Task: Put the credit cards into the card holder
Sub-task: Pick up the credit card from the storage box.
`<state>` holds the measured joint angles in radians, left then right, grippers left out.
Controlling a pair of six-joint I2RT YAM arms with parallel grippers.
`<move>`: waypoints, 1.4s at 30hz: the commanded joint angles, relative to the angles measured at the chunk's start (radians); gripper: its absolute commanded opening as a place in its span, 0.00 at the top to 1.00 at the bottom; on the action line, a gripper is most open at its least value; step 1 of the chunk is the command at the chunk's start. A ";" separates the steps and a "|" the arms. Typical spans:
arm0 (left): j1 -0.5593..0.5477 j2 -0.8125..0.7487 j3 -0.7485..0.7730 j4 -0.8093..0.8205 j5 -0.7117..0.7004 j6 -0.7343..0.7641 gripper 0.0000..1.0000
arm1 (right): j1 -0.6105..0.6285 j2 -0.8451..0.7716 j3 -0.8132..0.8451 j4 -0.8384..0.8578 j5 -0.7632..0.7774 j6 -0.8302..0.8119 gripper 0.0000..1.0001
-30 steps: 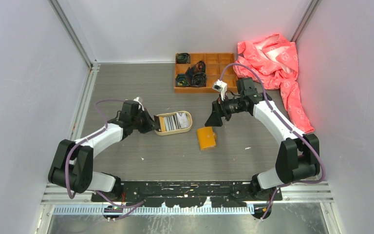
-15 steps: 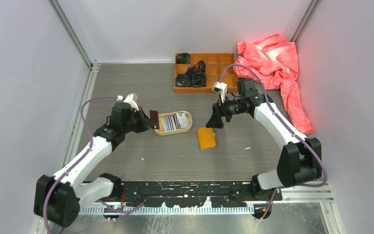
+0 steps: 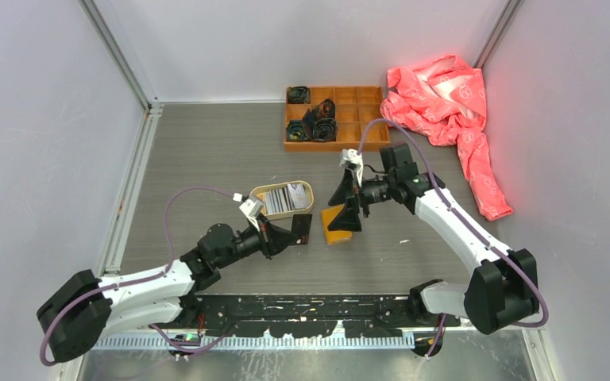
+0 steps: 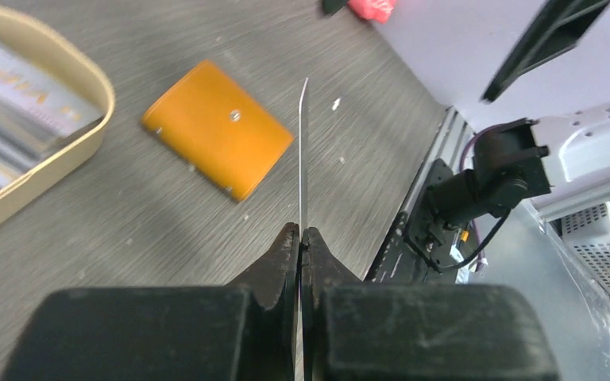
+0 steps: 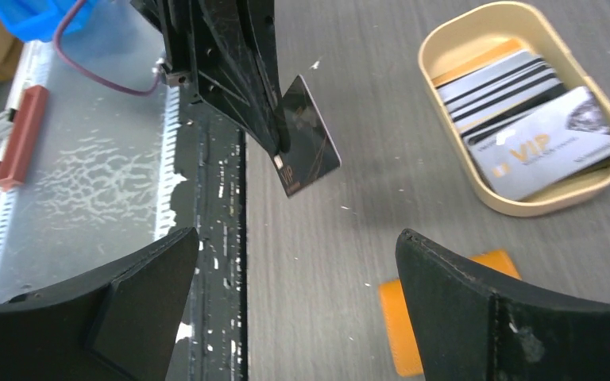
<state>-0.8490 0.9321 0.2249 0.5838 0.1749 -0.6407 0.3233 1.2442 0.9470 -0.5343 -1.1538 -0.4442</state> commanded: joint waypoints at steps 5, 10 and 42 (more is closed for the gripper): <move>-0.094 0.139 -0.011 0.573 -0.044 0.094 1.00 | 0.082 0.056 -0.008 0.178 -0.002 0.215 0.08; -0.106 0.179 -0.004 0.620 -0.035 0.095 1.00 | 0.094 0.046 -0.033 0.310 -0.031 0.355 0.18; -0.112 0.138 -0.023 0.411 -0.241 -0.022 0.62 | 0.056 -0.016 0.111 0.019 0.060 0.181 0.99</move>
<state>-0.9585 1.1416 0.2123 1.0935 0.1017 -0.6243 0.4252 1.2636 0.9749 -0.3931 -1.1992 -0.1577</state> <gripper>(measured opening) 0.326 0.040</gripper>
